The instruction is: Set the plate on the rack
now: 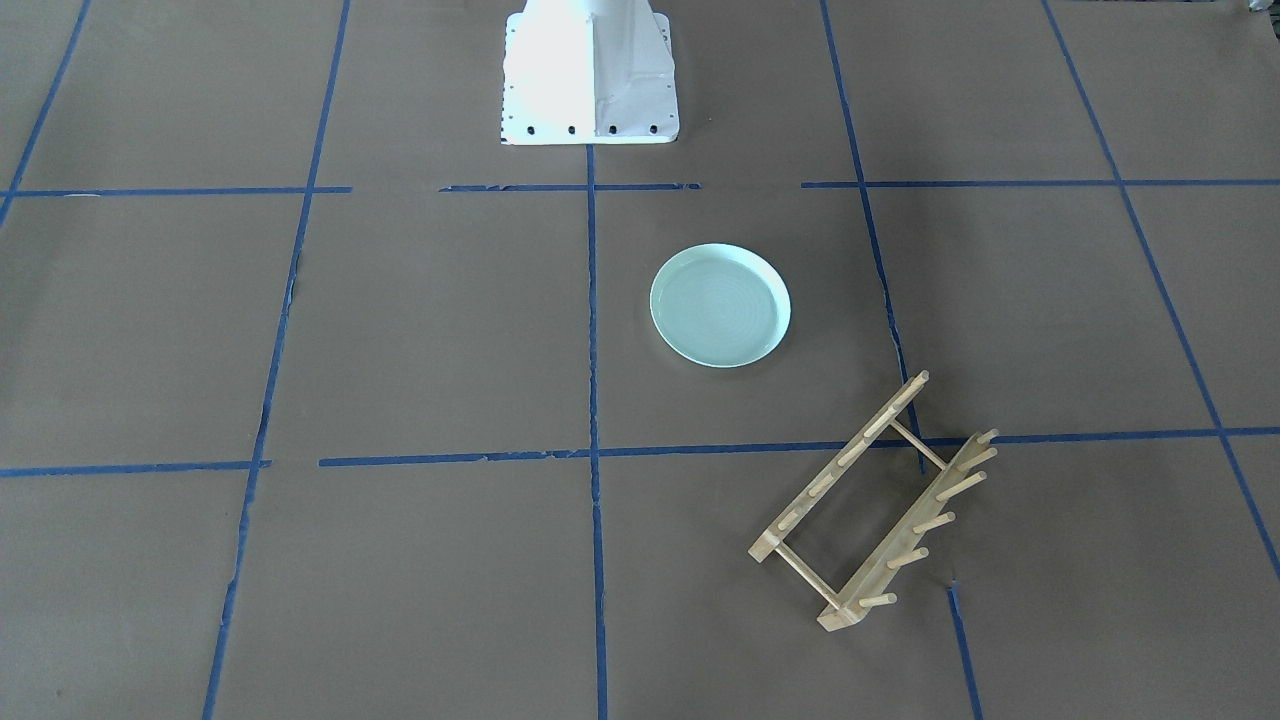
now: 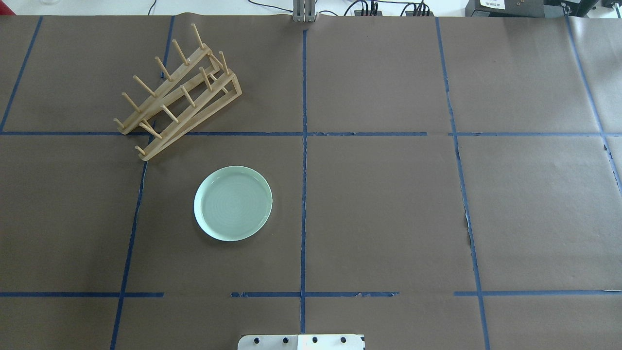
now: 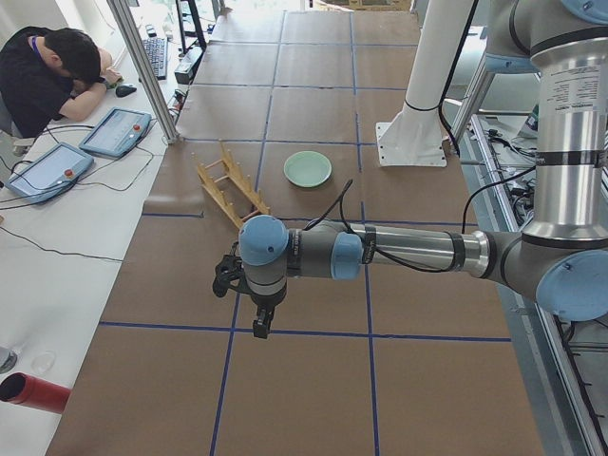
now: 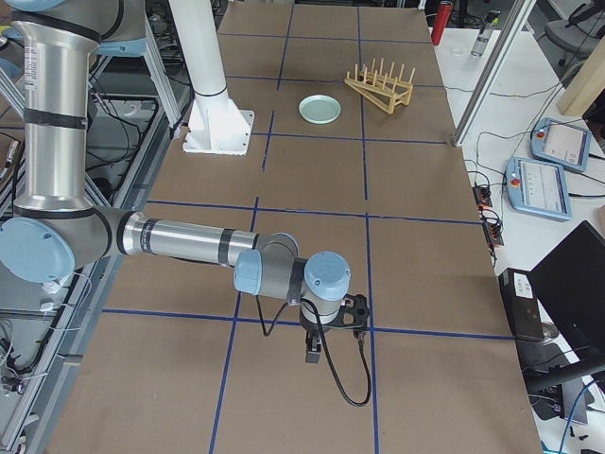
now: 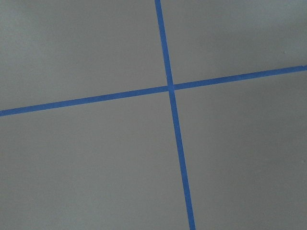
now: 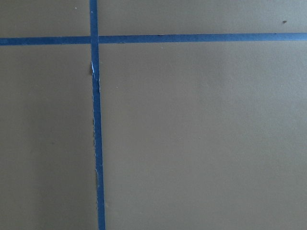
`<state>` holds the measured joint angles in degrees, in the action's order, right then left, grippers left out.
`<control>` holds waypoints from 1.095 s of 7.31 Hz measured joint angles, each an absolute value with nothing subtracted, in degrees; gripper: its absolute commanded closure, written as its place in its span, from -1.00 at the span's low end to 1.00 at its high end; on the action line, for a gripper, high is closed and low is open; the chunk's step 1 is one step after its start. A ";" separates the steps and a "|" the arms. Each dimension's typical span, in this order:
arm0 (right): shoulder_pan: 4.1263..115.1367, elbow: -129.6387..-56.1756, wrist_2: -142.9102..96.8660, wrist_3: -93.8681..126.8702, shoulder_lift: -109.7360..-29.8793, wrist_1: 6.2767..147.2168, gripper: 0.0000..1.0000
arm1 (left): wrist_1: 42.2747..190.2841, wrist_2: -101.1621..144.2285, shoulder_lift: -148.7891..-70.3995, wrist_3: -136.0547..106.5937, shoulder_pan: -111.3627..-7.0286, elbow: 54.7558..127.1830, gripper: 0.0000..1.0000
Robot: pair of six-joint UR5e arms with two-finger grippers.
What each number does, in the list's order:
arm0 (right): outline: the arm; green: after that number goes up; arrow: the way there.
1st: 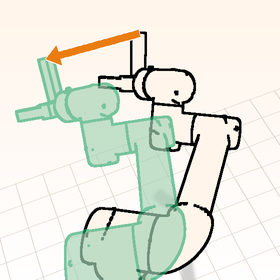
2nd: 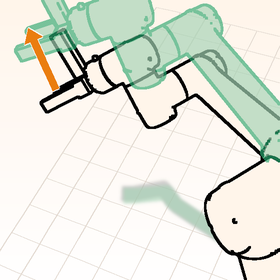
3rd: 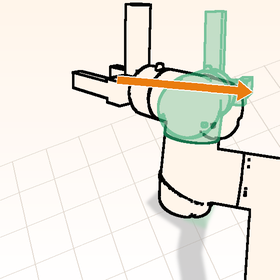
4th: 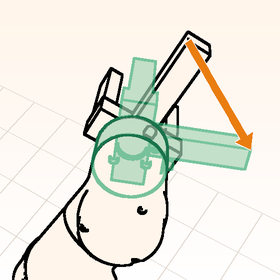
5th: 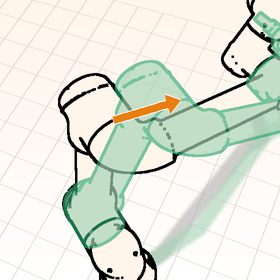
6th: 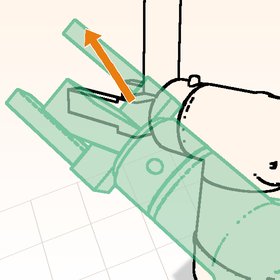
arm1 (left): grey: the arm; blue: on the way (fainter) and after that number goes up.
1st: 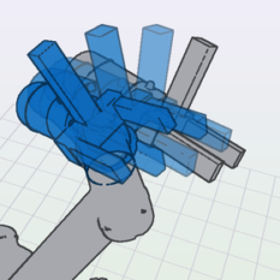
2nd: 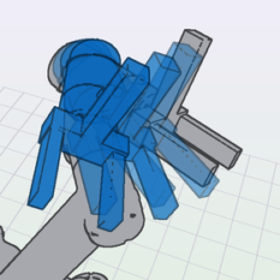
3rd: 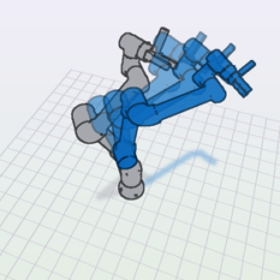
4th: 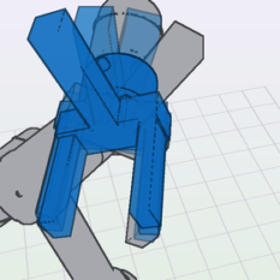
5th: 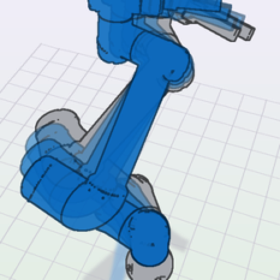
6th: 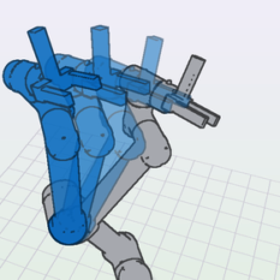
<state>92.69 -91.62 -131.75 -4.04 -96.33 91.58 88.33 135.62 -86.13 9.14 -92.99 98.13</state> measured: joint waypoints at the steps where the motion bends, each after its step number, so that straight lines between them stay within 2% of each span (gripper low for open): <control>1: 92.69 -91.63 -131.75 -4.04 -96.33 91.58 -1.00 | 88.33 135.64 -86.25 9.14 -92.99 98.32 -1.00; 6: 92.72 -91.61 -131.75 -4.04 -96.33 91.58 -1.00 | 89.11 138.09 -89.68 8.91 -92.14 99.73 -1.00; 8: 92.68 -91.61 -131.75 -4.04 -96.33 91.58 -1.00 | 90.39 139.47 -92.31 0.13 -87.61 101.54 -1.00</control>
<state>92.68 -91.61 -131.75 -4.04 -96.33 91.58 90.39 139.47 -92.31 0.13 -87.61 101.54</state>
